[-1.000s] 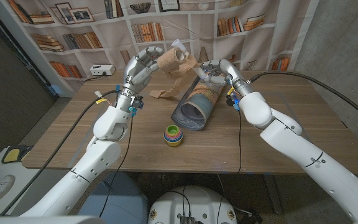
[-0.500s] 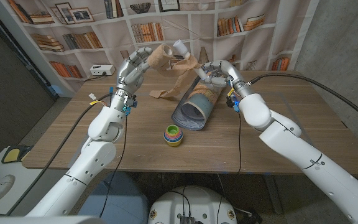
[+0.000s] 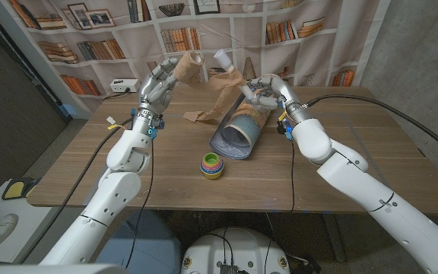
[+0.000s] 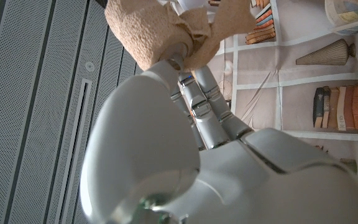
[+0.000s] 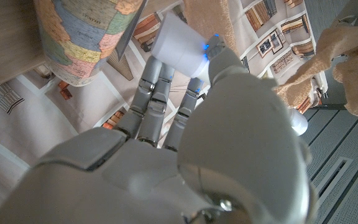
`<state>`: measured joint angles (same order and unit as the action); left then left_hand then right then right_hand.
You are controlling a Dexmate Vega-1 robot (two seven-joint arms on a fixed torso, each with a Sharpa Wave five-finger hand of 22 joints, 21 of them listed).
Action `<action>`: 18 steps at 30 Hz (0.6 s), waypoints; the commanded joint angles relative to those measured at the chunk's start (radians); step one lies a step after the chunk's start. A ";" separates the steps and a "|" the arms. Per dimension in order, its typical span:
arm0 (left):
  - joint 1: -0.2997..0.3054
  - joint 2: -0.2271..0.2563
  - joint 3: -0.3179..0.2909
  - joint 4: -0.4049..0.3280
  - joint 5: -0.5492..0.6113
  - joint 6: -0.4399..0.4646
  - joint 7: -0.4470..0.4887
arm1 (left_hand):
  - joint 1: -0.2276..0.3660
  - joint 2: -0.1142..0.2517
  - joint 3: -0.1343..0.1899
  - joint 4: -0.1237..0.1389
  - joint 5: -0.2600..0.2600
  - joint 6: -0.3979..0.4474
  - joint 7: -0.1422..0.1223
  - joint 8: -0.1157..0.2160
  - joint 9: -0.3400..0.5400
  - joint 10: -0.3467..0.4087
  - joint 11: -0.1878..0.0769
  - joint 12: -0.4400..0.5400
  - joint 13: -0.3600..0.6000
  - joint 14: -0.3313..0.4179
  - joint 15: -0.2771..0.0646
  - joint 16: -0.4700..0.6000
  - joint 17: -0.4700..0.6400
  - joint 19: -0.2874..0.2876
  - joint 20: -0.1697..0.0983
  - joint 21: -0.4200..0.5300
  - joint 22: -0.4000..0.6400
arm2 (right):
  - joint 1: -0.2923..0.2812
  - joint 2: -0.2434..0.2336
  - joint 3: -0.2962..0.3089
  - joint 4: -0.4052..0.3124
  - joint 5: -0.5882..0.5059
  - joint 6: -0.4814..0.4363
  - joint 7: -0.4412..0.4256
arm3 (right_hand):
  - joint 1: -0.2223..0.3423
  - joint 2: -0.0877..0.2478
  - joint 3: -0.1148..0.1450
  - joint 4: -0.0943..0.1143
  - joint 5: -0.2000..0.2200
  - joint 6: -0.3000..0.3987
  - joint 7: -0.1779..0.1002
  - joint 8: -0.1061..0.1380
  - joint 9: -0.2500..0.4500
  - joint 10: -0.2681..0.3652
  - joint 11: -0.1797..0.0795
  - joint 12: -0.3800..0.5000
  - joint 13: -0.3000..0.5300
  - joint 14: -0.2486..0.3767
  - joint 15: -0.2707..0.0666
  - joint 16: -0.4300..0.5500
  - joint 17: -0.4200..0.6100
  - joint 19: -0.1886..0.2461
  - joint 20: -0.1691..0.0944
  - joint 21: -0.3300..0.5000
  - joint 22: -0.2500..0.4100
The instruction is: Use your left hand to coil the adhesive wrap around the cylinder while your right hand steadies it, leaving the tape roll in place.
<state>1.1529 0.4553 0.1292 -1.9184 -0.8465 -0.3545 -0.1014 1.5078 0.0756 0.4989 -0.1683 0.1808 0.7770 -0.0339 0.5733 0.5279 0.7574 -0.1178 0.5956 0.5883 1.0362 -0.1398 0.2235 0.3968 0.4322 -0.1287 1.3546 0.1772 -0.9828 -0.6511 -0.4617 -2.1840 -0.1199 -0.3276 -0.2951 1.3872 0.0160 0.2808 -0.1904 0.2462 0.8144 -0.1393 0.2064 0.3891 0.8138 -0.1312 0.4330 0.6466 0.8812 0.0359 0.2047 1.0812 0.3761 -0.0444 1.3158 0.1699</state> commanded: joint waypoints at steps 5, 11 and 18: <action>-0.003 -0.059 -0.036 0.009 0.005 0.038 0.060 | 0.006 0.004 -0.003 0.001 0.007 0.007 -0.005 0.006 0.004 0.009 -0.006 0.007 0.003 0.080 -0.071 0.006 0.036 -0.003 0.000 0.008 0.002 | -0.065 -0.006 0.034 -0.015 0.018 0.035 -0.037 | 0.002 0.009 0.138 0.028 0.008 0.001 0.004 -0.003 0.002 0.046 -0.042 0.007 0.004 0.158 -0.276 0.006 0.005 0.006 -0.051 0.000 0.003; -0.016 -0.081 -0.046 0.024 0.020 0.030 0.088 | 0.006 0.004 -0.003 0.000 0.007 0.007 -0.005 0.006 0.002 0.009 -0.008 0.008 0.002 0.079 -0.070 0.005 0.036 -0.004 -0.001 0.007 0.002 | -0.071 -0.010 0.036 -0.015 0.022 0.046 -0.038 | 0.002 0.009 0.138 0.028 0.008 0.001 0.004 -0.003 0.002 0.044 -0.043 0.006 0.003 0.158 -0.276 0.006 0.004 0.006 -0.051 0.000 0.003; -0.027 -0.099 -0.057 0.036 0.033 0.023 0.119 | 0.005 0.004 -0.003 0.001 0.007 0.008 -0.006 0.007 0.001 0.009 -0.009 0.009 0.002 0.079 -0.072 0.005 0.037 -0.005 0.000 0.007 0.002 | -0.070 -0.014 0.034 -0.015 0.022 0.051 -0.036 | 0.002 0.009 0.139 0.028 0.008 0.000 0.003 -0.003 0.002 0.045 -0.045 0.007 0.003 0.157 -0.276 0.005 0.003 0.006 -0.052 -0.001 0.003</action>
<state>1.1407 0.3875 0.0900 -1.8993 -0.8342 -0.3232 -0.0290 1.5061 0.0738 0.4989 -0.1683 0.1807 0.7807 -0.0376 0.5768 0.5281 0.7631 -0.1235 0.5993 0.5884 1.0361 -0.1398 0.2258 0.3971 0.4322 -0.1287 1.3546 0.1773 -1.0435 -0.6589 -0.4307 -2.1969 -0.1018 -0.2905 -0.3269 1.3890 0.0142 0.2808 -0.1904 0.2482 0.8144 -0.1394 0.2064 0.3892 0.8138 -0.1313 0.4336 0.6463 0.8810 0.0357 0.2034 1.0812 0.3760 -0.0443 1.3158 0.1699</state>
